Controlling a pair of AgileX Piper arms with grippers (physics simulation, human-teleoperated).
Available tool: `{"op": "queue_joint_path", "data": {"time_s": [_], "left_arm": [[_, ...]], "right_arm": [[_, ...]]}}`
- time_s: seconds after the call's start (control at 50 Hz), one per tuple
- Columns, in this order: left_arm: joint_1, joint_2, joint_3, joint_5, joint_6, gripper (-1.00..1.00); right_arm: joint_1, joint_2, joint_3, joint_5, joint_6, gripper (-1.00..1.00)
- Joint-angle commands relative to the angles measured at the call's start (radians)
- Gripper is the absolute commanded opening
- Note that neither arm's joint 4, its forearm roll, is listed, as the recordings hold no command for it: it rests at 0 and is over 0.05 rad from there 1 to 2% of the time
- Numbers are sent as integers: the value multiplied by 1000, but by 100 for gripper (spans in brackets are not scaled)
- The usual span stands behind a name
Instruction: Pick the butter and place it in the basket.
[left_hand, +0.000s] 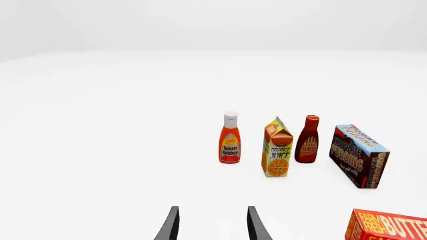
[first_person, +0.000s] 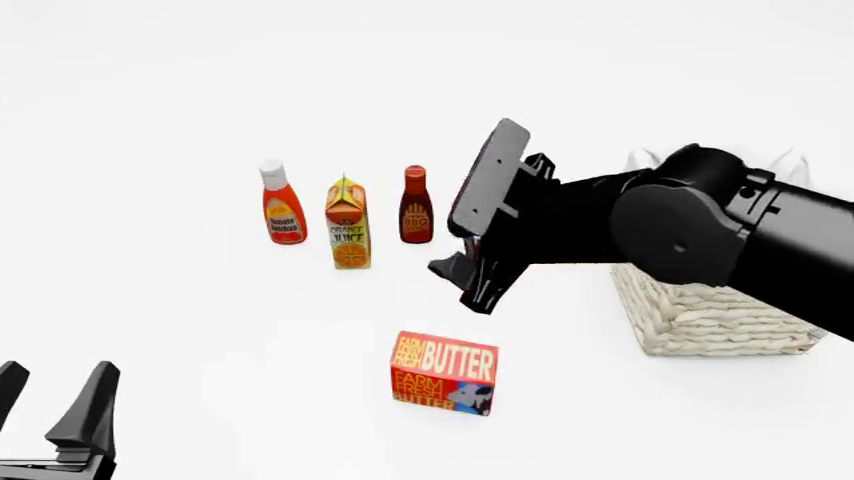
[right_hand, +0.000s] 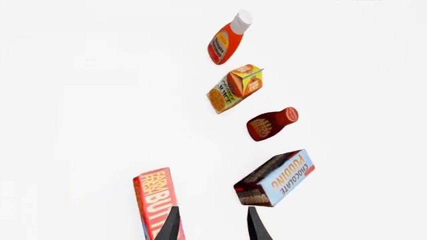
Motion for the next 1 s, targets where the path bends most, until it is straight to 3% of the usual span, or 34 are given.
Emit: {"op": "queue_joint_path", "data": {"time_s": [0.02, 0.26, 0.4, 1.0], "left_arm": [[0, 0, 0, 0, 0, 100], [0, 0, 0, 0, 0, 100], [0, 0, 0, 0, 0, 100], [0, 0, 0, 0, 0, 100]], "right_arm": [[44, 20, -64, 109, -27, 100], [103, 47, -122, 211, -31, 100], [198, 44, -139, 286, 25, 100], [223, 109, -175, 345, 36, 100]]}}
